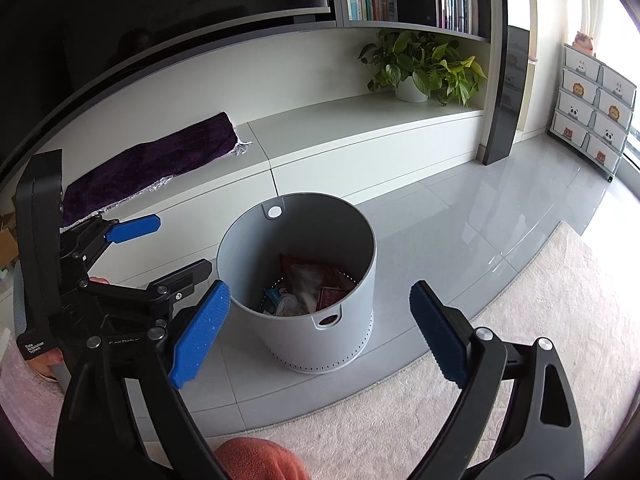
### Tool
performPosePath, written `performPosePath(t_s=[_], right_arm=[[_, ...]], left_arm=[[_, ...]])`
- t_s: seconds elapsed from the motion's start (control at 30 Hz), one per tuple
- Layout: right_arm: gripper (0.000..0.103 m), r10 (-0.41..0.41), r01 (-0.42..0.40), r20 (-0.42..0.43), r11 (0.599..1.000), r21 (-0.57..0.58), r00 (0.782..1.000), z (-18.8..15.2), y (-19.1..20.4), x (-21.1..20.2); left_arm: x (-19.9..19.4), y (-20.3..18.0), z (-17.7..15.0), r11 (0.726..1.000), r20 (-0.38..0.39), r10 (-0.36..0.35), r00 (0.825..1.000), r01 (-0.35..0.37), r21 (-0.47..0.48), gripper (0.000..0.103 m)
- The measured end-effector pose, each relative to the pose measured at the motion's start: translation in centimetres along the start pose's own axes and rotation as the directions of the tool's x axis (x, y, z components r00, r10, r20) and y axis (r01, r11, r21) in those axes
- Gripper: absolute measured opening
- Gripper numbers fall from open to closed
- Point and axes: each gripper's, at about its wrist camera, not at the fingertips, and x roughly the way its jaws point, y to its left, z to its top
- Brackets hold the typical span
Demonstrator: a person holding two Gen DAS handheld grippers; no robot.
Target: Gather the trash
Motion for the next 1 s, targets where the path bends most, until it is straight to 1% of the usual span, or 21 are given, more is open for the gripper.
performPosePath(t_s=[0.1, 0.23, 0.37, 0.43, 0.5, 0.6, 0.67, 0.73, 0.83, 0.93, 1.0], right_arm=[[0.095, -0.006, 0.006, 0.001, 1.0, 0.017, 1.0, -0.8, 0.0, -1.6], [0.096, -0.028, 0.028, 0.001, 0.998, 0.05, 1.0, -2.4, -0.5, -3.8], [0.096, -0.05, 0.054, -0.038, 0.994, 0.094, 0.998, -4.7, -1.4, -5.6], [0.096, -0.088, 0.093, -0.045, 0.987, 0.132, 0.995, -6.3, -2.2, -6.8], [0.096, -0.158, 0.162, -0.034, 0.975, 0.155, 0.987, -8.0, -2.9, -8.4], [0.096, -0.275, 0.275, -0.028, 0.945, 0.178, 0.961, -10.8, -4.0, -10.7], [0.096, -0.334, 0.334, -0.036, 0.918, 0.215, 0.942, -12.7, -5.1, -12.2], [0.096, -0.385, 0.386, -0.055, 0.889, 0.247, 0.921, -14.5, -6.2, -13.6], [0.096, -0.458, 0.463, -0.092, 0.838, 0.287, 0.884, -16.8, -7.9, -15.5], [0.096, -0.534, 0.541, -0.116, 0.781, 0.311, 0.838, -18.9, -9.2, -17.5], [0.096, -0.566, 0.574, -0.133, 0.748, 0.333, 0.814, -20.5, -10.0, -18.8]], left_arm=[[-1.2, -0.7, -0.3, 1.0, 0.001, 0.009, 1.0, -0.009, 0.004, 0.09], [-2.5, -1.6, -0.6, 1.0, -0.016, -0.016, 1.0, 0.016, -0.004, 0.09], [-3.8, -3.1, -1.1, 0.998, -0.019, -0.058, 0.998, 0.058, -0.008, 0.091], [-4.3, -3.9, -1.2, 0.996, -0.015, -0.089, 0.996, 0.088, -0.015, 0.091], [-4.9, -5.2, -1.3, 0.993, 0.003, -0.121, 0.993, 0.121, -0.009, 0.092], [-5.5, -7.5, -1.4, 0.988, 0.029, -0.155, 0.987, 0.155, 0.004, 0.093], [-5.5, -9.1, -1.3, 0.981, 0.017, -0.194, 0.981, 0.194, 0.009, 0.093], [-5.5, -11.0, -1.2, 0.97, 0.003, -0.24, 0.971, 0.24, 0.025, 0.093], [-5.5, -14.3, -1.3, 0.954, -0.026, -0.292, 0.956, 0.293, 0.064, 0.094], [-5.9, -17.5, -1.7, 0.931, -0.067, -0.345, 0.936, 0.35, 0.101, 0.094], [-6.4, -19.5, -2.0, 0.922, -0.082, -0.358, 0.93, 0.366, 0.129, 0.093]])
